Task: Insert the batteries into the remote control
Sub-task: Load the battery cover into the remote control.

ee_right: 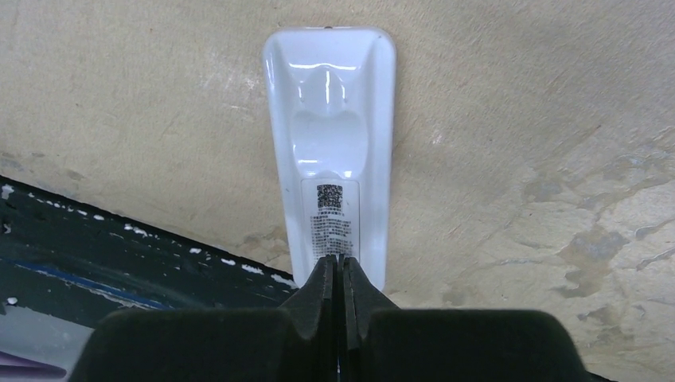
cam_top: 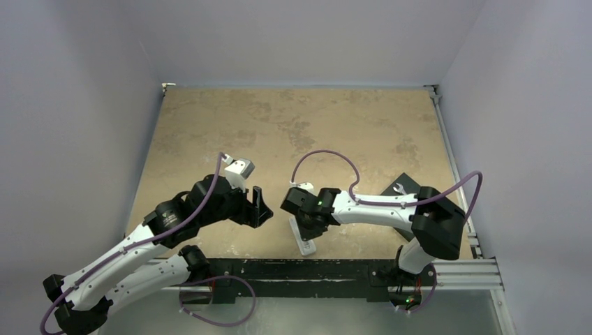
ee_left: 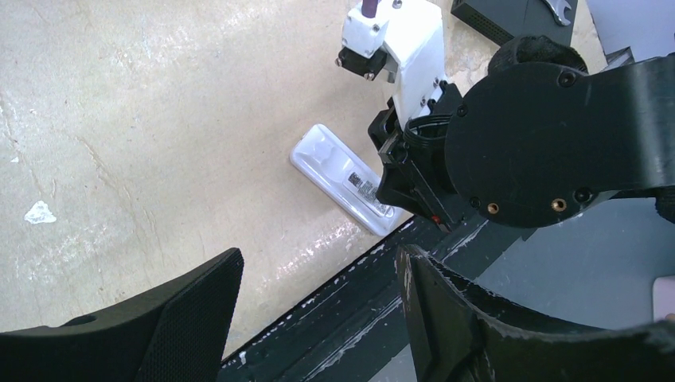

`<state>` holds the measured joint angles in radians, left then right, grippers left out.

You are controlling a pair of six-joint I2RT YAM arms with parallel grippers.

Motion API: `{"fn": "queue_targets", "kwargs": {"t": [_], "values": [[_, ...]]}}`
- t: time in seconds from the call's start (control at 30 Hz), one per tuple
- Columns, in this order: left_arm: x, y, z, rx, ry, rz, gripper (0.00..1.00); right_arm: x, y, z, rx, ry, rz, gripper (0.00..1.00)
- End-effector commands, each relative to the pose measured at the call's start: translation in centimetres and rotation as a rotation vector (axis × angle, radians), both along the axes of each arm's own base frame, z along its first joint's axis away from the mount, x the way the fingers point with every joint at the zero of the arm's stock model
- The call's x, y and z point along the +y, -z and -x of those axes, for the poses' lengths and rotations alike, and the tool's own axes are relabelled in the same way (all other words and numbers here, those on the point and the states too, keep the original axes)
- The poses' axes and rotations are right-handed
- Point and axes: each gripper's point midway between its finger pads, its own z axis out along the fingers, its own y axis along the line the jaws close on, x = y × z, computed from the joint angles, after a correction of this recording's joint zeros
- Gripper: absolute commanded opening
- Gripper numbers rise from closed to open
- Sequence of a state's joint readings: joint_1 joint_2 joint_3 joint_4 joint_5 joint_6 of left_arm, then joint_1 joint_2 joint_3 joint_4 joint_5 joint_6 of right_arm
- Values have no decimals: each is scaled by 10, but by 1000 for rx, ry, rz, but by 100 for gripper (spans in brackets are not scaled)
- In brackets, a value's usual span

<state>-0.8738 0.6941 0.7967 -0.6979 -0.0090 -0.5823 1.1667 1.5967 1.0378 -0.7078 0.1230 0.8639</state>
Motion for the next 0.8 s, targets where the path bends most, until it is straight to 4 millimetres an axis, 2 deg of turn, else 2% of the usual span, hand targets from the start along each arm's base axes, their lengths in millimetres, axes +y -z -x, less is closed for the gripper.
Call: {"fn": "queue_targets", "kwargs": {"t": [0.0, 0.23, 0.43, 0.63, 0.77], "values": [[-2, -7, -4, -23, -9, 17, 71, 2, 7, 5, 11, -5, -11, 0], [-2, -6, -4, -20, -11, 13, 71, -1, 22, 10, 35, -6, 0, 0], [-2, -6, -5, -22, -13, 13, 71, -1, 23, 10, 33, -8, 0, 2], [-2, -5, -5, -18, -13, 9, 71, -1, 10, 2, -10, 6, -4, 15], [-3, -4, -5, -16, -15, 7, 71, -3, 2, -3, -41, 15, -5, 32]]}}
